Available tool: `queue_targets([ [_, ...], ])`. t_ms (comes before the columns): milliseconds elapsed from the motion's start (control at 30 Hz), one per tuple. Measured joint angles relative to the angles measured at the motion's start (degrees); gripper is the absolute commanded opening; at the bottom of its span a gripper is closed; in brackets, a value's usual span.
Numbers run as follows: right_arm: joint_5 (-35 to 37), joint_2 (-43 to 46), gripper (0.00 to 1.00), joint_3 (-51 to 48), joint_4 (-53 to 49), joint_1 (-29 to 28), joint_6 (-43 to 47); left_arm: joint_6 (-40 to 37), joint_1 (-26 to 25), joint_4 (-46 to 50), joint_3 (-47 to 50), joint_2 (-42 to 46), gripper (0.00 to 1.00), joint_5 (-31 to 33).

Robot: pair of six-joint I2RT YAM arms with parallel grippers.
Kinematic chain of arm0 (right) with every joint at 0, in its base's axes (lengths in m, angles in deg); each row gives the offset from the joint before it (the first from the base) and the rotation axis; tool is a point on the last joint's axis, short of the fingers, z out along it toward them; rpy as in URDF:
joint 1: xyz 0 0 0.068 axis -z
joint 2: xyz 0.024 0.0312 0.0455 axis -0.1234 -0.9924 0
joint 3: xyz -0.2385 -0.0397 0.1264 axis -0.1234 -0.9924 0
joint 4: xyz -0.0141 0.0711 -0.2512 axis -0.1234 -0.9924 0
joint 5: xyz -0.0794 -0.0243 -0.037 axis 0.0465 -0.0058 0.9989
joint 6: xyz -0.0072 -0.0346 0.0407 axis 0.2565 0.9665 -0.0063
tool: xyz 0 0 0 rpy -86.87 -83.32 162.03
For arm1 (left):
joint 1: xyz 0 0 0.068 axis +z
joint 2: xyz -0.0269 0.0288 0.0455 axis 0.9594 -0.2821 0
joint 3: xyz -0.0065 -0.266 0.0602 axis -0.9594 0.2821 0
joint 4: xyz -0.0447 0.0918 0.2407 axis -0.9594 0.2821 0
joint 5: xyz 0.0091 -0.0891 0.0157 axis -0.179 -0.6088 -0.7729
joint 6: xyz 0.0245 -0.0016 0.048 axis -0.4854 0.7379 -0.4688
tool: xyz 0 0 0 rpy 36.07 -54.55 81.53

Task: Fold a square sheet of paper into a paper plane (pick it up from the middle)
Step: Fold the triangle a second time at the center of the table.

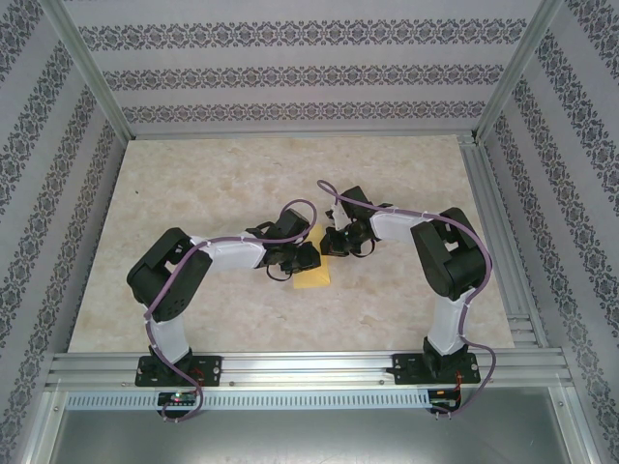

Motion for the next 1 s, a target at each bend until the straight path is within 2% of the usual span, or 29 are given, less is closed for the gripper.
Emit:
queue_targets([
  [367,0.2,0.02,0.12,0.0,-0.04,0.0,0.0,-0.15,0.0,0.17,-0.09,-0.52,0.2,0.0],
  [733,1.29,1.11,0.23,-0.04,-0.63,0.02,-0.04,-0.35,0.0,0.42,-0.11,-0.55,0.19,0.0],
  [1000,1.46,2.43,0.19,-0.48,-0.94,0.02,-0.02,-0.39,0.0,0.7,-0.57,-0.76,0.19,-0.04],
])
